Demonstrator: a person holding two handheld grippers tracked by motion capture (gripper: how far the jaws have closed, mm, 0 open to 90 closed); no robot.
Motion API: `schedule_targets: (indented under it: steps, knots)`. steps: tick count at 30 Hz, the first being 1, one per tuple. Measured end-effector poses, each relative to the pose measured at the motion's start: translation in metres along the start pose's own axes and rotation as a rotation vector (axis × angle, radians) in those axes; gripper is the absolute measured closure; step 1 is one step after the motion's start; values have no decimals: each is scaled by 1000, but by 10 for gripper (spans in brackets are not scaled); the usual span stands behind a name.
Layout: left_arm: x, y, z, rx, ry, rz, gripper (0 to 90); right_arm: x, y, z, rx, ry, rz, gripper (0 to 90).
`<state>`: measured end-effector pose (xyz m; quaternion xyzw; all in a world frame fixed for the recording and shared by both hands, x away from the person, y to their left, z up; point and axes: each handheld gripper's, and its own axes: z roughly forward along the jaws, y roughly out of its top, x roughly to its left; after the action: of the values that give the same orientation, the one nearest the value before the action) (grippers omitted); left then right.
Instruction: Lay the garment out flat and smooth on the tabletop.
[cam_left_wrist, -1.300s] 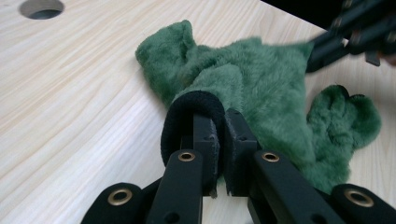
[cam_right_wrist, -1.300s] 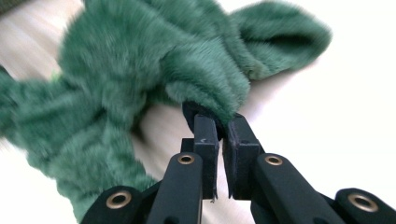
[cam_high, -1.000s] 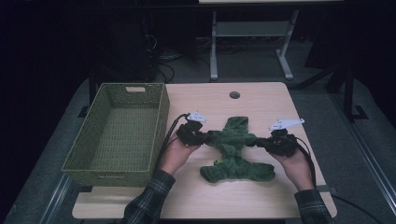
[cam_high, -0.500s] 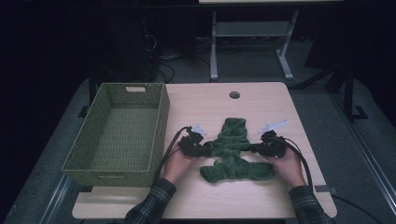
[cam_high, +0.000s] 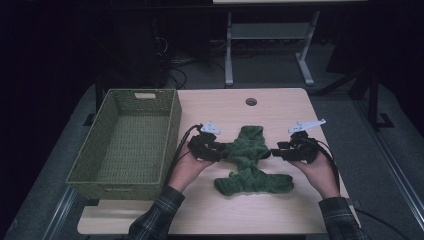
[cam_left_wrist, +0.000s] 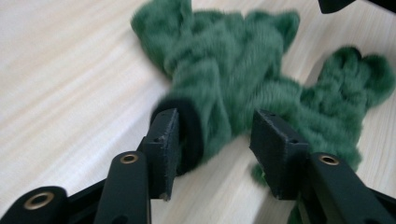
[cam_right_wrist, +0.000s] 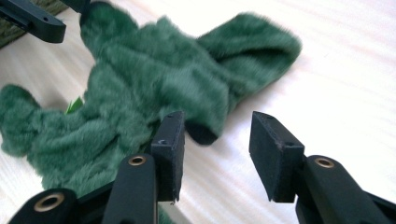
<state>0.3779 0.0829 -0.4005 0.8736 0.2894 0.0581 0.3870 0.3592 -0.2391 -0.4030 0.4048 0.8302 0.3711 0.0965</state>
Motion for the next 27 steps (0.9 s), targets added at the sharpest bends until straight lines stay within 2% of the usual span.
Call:
schedule_targets:
  steps: [2, 5, 8, 11, 15, 18, 21, 22, 23, 24, 27]
  knots:
    - [1, 9, -1, 1, 9, 8, 492, -3, 6, -1, -12, 0, 12, 543]
    - [4, 24, -2, -24, 18, 7, 485, -6, 14, 1, -16, -6, 16, 538]
    - [7, 40, 4, -31, 25, 29, 486, -11, 23, 9, -21, 0, 32, 531]
    - [12, 52, 20, -25, 19, 35, 488, -16, 31, 18, -29, 7, 56, 526]
    - [21, 61, 45, -18, 11, 26, 497, -22, 36, 35, -9, -6, 82, 518]
    - [26, 63, 61, -8, 7, 24, 500, -26, 38, 47, -16, -23, 101, 518]
    - [28, 62, 74, 8, 9, 9, 499, -30, 35, 64, 15, -33, 123, 509]
    - [29, 60, 76, 24, 4, 19, 499, -32, 33, 69, 25, -34, 132, 505]
    - [29, 59, 79, 16, 1, 9, 498, -33, 30, 74, 31, -33, 140, 504]
    - [29, 58, 81, 33, 2, 22, 498, -34, 28, 78, 39, -34, 145, 499]
    - [28, 55, 85, 33, -8, 10, 496, -34, 24, 87, 60, -38, 145, 498]
